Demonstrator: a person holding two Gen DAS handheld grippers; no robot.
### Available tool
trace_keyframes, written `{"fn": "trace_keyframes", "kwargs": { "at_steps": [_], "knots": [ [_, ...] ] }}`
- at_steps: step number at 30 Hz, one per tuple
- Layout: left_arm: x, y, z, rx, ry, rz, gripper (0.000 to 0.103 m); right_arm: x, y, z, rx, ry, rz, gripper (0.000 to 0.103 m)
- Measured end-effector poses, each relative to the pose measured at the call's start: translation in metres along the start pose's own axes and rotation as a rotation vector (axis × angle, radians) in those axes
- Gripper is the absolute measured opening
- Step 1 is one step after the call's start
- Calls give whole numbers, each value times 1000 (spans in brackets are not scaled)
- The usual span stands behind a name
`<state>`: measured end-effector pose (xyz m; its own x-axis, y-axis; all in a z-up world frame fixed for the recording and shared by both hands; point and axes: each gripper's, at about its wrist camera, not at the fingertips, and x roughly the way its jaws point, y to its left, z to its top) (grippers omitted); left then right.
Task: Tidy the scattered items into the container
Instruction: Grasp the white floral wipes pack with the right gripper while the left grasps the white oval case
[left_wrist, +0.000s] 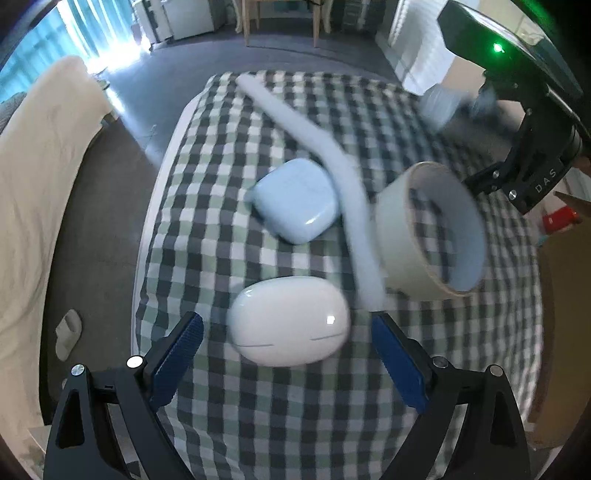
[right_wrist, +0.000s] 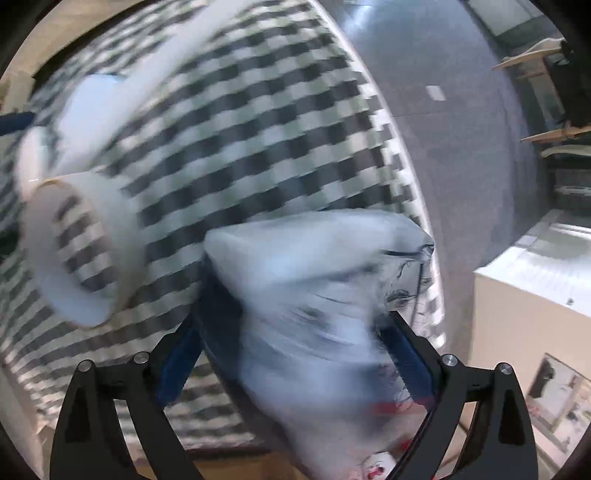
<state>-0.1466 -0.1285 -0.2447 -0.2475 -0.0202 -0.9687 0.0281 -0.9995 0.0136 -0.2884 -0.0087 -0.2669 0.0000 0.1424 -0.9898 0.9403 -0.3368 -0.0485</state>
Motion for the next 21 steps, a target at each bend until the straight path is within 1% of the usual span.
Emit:
{"fn": "trace_keyframes", "kwargs": {
  "at_steps": [4,5,7,8,9,10,12,14,17,19,21],
  "knots": [
    [7,1,0,13,-6,1,95,1,-5,1,33,-13,21,100],
    [8,1,1,21,-11,6,95,0,-4,0,34,-16,19,99],
    [8,-2,2,44,-16,11,93,-4,-3,-1,42,-23,24,91],
    [8,-3,2,56,-20,5,91,-7,-2,-1,45,-26,24,83],
    [7,-4,1,62,-21,-12,82,-10,-1,-3,48,-30,22,70],
    [6,-5,1,64,-21,-27,72,-15,1,-6,50,-35,14,62],
    [3,-9,1,76,-21,-29,64,-24,2,-12,60,-38,-4,37],
    [3,-12,2,88,-11,-24,64,-29,-1,-14,74,-42,-1,27],
    [-2,-16,4,96,-11,-42,63,-39,-4,-18,113,-69,-7,24],
    [-6,-19,4,106,-13,-38,63,-51,5,-24,122,-90,-25,23],
    [-13,-22,3,116,-10,-33,63,-64,14,-31,125,-111,-15,23]
  ]
}}
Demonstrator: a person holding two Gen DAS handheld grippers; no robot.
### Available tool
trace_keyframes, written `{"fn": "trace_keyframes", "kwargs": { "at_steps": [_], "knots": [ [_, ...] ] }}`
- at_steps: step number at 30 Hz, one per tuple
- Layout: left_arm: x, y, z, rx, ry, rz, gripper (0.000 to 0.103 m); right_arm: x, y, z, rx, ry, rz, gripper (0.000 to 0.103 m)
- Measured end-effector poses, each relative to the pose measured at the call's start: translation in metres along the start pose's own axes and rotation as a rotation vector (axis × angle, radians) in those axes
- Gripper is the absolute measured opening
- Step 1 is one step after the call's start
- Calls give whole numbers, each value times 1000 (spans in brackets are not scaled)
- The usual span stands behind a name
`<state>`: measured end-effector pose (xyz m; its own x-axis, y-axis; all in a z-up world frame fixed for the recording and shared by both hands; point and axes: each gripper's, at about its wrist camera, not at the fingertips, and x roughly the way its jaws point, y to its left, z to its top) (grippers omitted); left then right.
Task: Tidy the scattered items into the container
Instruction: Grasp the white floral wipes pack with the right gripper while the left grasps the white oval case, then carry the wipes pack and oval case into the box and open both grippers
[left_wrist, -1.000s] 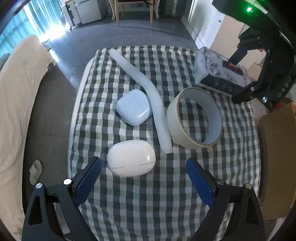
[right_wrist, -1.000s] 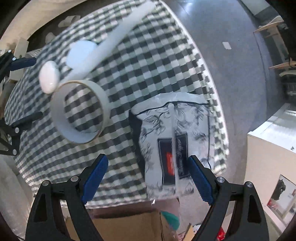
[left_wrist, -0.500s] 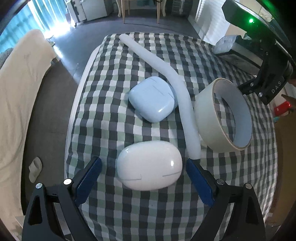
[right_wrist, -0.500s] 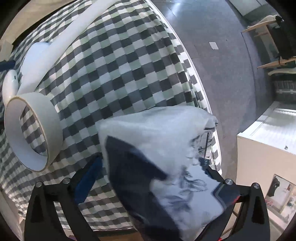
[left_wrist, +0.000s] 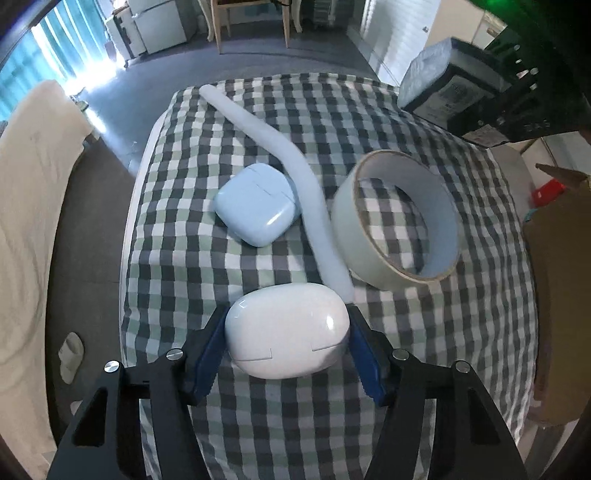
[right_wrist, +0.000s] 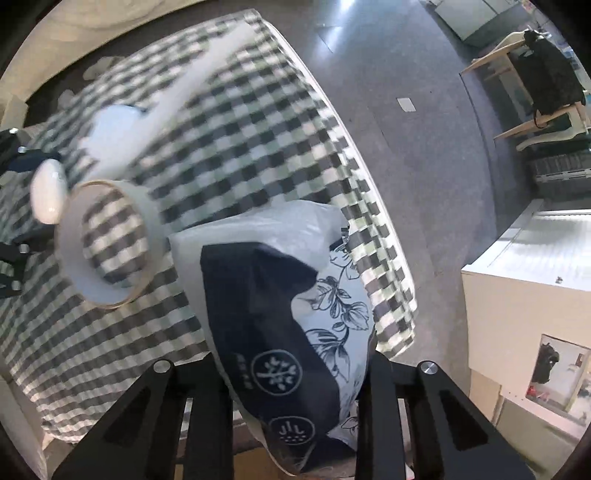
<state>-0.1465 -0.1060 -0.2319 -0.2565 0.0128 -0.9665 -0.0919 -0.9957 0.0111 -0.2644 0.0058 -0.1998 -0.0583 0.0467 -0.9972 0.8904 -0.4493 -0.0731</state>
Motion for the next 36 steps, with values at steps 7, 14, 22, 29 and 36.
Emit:
{"fn": "trace_keyframes", "kwargs": {
  "at_steps": [7,14,22,29,36],
  "knots": [
    [-31,-18,-1,8,27,20,63,-43,31,-19,16,-43,87,23],
    [-86,-61,1,86,-13,12,64,-77,32,-67,99,-78,113,23],
    [-165,-175,16,238,-126,-111,64,-139,-17,-196,291,-74,56,23],
    [-181,-293,-13,347,-165,-205,64,-119,-27,-308,437,17,71,24],
    [-132,-352,-41,401,-111,-210,64,-49,-22,-354,548,51,118,26]
  ]
}}
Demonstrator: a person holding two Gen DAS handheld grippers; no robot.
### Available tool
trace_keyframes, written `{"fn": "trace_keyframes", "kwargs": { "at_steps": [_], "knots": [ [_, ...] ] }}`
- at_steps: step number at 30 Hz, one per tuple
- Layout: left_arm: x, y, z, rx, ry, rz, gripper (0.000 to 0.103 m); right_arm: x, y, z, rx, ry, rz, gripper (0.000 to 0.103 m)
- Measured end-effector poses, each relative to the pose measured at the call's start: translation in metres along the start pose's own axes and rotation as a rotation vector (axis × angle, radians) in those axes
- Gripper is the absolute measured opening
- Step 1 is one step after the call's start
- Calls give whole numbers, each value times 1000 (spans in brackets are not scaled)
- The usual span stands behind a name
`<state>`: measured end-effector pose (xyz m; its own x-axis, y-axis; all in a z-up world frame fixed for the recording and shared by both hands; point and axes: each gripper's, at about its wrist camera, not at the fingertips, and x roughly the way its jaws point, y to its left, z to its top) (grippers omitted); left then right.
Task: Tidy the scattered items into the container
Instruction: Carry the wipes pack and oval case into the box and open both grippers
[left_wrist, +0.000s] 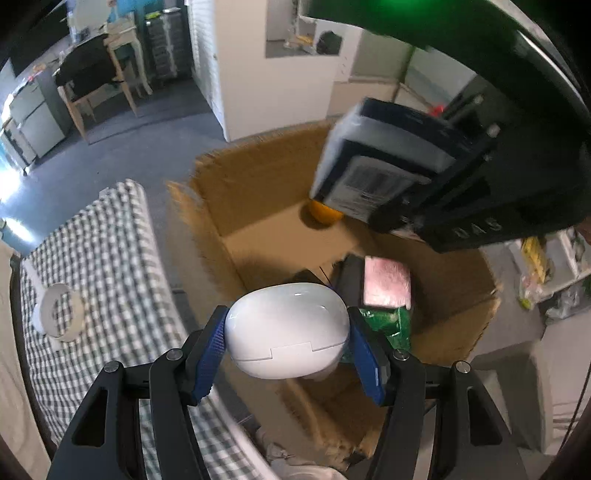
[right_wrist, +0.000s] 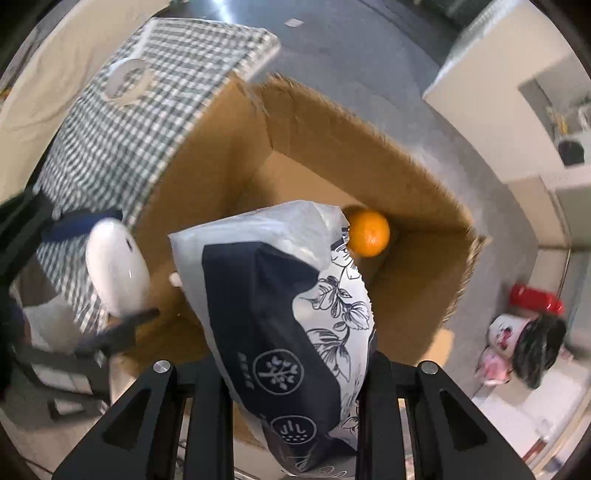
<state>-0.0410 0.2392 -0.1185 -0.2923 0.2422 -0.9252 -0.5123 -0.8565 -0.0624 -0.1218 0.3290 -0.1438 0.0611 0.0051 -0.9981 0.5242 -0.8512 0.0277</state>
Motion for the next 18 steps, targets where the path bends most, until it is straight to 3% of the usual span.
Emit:
{"fn": "trace_keyframes", "kwargs": {
  "at_steps": [1,2,3,4,5,13,18],
  "knots": [
    [7,-5,-1,16,6,9,65,6,-2,-2,11,-7,14,26],
    [11,-8,-2,26,9,13,66,9,-3,-4,18,-24,24,33],
    [13,-10,-2,38,9,11,76,9,-4,-6,24,-44,19,56],
    [14,-12,-2,46,4,26,94,9,-4,-8,30,-60,0,69],
    [12,-13,-2,52,-2,49,97,8,-4,-10,35,-74,-27,88],
    [-10,-10,-3,47,-39,46,98,-14,-12,-18,50,-90,-110,90],
    [-44,29,-9,-24,-92,57,98,-56,-7,-17,42,-146,-103,90]
  ]
}}
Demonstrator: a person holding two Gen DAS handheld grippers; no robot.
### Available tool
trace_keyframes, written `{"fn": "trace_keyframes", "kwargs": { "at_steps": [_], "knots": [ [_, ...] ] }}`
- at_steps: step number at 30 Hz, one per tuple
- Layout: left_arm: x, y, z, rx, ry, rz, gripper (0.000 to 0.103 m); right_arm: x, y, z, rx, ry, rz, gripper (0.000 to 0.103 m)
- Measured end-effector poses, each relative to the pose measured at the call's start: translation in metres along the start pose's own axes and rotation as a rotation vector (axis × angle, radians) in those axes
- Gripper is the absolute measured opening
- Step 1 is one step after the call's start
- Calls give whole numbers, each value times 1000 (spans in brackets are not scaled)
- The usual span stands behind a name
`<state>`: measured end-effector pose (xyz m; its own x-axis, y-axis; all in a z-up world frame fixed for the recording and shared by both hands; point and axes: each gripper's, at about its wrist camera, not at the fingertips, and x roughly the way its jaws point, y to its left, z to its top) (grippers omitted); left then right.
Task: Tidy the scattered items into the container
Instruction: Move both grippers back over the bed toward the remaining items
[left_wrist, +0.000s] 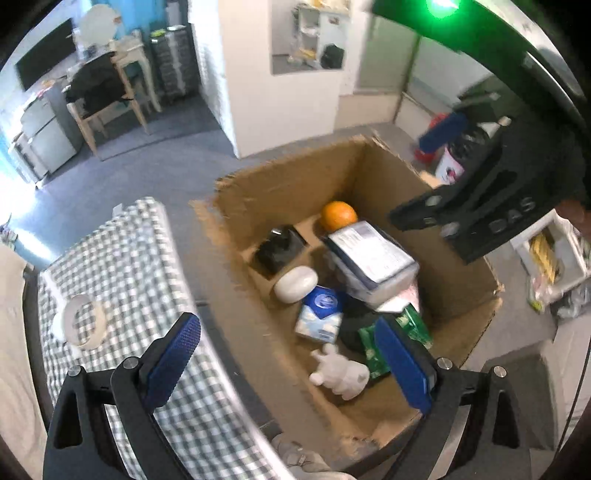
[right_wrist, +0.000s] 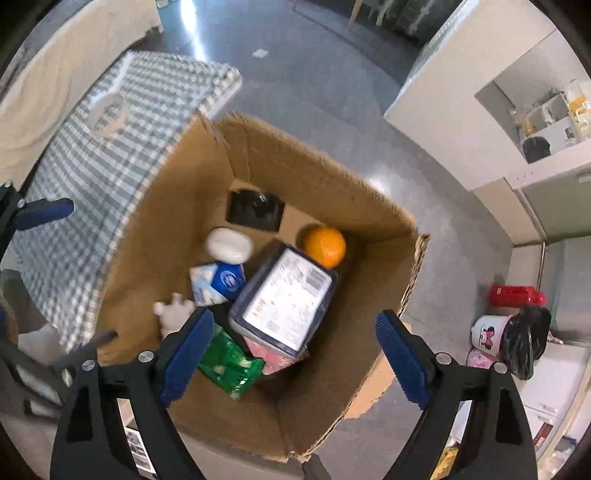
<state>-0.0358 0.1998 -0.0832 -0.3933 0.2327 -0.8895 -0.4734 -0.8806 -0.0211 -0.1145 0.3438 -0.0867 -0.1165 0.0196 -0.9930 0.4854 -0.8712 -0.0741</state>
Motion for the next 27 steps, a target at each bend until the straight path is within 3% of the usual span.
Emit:
{"fn": "trace_keyframes", "kwargs": {
  "at_steps": [5,10,14,18,22,24,27],
  "knots": [
    [-29,79,-6,-157,-25,70,98,-38,32,35,-107,-62,-4,90],
    [-41,180,-32,-252,-12,207,98,-59,89,90,-201,-153,93,90],
    [-26,255,-58,-320,40,297,98,-43,140,132,-234,-186,176,90],
    [-2,309,-78,-349,76,318,98,-3,188,167,-165,-176,274,90],
    [26,346,-78,-324,114,331,98,30,229,177,-72,-200,355,90],
    [37,363,-72,-328,119,315,98,43,249,173,-50,-232,310,90],
    [57,390,-56,-340,123,265,98,56,287,166,-100,-300,140,90]
  ]
}}
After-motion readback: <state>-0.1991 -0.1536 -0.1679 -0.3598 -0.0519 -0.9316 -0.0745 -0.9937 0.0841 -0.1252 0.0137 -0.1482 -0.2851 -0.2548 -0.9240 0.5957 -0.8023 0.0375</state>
